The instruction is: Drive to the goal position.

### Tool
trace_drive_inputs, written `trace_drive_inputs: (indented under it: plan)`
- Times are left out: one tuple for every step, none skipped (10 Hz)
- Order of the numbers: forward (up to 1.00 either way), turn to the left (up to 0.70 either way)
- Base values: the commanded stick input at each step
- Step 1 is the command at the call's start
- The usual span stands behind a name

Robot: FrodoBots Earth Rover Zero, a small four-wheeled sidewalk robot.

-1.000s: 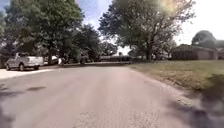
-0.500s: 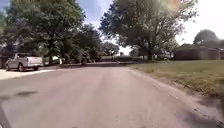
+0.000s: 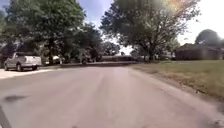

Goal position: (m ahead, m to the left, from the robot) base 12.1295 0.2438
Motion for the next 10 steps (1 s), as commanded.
trace_drive_inputs:
  plan:
    - [0.69,0.03]
    - [0.69,0.03]
    - [0.69,0.03]
    - [0.69,0.03]
    - [0.69,0.03]
    - [0.69,0.03]
    - [0.69,0.03]
    - [0.69,0.03]
    - [0.69,0.03]
    - [0.69,0.03]
